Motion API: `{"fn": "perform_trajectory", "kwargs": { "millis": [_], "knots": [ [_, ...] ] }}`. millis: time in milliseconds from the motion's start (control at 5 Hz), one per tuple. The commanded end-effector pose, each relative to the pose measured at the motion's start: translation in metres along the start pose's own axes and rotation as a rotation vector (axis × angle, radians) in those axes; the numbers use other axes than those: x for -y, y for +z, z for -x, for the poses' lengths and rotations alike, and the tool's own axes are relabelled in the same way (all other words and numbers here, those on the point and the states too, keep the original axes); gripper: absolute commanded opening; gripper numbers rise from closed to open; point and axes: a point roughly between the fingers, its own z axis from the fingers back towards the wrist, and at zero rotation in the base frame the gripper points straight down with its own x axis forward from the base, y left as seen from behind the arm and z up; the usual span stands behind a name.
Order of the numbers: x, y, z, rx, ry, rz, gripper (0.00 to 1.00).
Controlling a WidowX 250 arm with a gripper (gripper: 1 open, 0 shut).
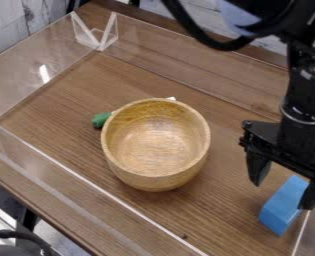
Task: Put the blue block in the brown bowl
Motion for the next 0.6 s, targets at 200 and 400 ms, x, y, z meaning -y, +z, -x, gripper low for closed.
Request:
{"fn": "perform_trajectory", "kwargs": {
  "millis": [200,400],
  "knots": [
    [0.0040,-0.0017,-0.0049,0.062,-0.021,0.013,1.00],
    [0.0042,-0.0050,-0.0052,0.081,-0.025,0.016,1.00]
  ]
}}
